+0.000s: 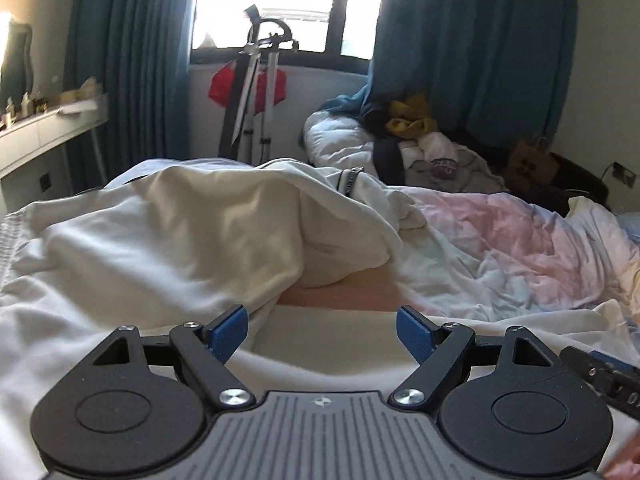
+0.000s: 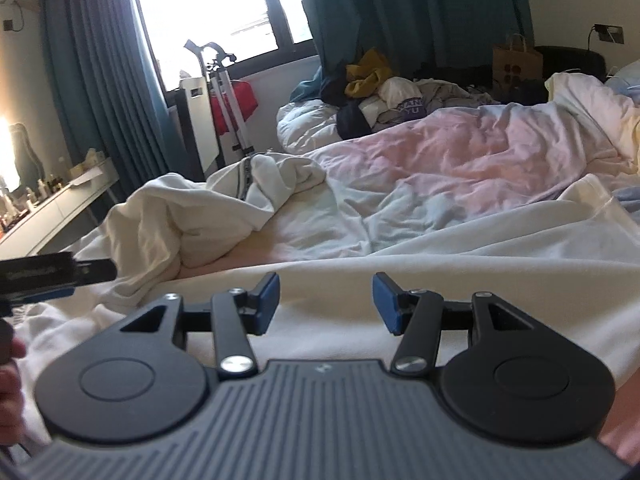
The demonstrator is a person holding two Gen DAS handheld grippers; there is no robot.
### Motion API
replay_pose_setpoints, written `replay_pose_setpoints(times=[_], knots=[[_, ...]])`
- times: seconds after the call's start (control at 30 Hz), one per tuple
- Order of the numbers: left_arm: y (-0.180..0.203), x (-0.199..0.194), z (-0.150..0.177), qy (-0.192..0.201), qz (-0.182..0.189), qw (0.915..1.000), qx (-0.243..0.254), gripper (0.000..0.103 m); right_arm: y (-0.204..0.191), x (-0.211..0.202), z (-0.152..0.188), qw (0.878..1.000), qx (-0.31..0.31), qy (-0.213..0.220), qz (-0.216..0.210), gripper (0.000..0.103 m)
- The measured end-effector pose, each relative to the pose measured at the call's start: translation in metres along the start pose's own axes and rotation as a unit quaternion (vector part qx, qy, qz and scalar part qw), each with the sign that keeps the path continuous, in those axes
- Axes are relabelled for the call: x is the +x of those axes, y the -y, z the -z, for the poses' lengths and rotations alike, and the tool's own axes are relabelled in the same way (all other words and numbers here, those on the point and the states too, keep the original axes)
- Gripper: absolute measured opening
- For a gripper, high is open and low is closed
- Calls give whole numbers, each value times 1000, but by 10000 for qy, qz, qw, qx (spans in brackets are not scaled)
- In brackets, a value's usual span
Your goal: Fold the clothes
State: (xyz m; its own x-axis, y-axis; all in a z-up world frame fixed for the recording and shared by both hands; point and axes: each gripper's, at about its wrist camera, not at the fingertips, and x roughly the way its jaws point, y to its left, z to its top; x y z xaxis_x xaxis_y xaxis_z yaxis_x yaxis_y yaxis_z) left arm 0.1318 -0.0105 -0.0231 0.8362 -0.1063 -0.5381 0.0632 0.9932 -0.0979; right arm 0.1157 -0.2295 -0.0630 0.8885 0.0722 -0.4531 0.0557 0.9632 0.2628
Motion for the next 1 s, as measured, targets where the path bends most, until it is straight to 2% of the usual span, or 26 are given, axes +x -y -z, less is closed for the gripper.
replay_pose_setpoints(times=[0.17, 0.3, 0.63, 0.8, 0.9, 0.97, 1.0], knots=[[-4, 20, 25, -188, 36, 9998, -33, 83, 2, 13, -1, 9999, 39, -7, 92, 55], [-9, 23, 32, -146, 3, 9999, -25, 83, 3, 16, -2, 9999, 65, -14, 86, 55], [-17, 19, 30, 66, -176, 9992, -366, 83, 10, 12, -3, 9997, 224, -13, -58, 55], [-16, 19, 22, 129, -237, 9981, -550, 83, 18, 13, -8, 9989, 405, 0, -236, 55], [-17, 21, 22, 129, -264, 9977, -610, 83, 24, 30, -26, 9962, 661, -225, -514, 55], [-20, 24, 22, 89, -209, 9972, -717, 83, 27, 44, -40, 9940, 790, -303, -699, 67], [-22, 25, 21, 72, -174, 9968, -771, 83, 28, 52, -47, 9929, 836, -306, -790, 82]])
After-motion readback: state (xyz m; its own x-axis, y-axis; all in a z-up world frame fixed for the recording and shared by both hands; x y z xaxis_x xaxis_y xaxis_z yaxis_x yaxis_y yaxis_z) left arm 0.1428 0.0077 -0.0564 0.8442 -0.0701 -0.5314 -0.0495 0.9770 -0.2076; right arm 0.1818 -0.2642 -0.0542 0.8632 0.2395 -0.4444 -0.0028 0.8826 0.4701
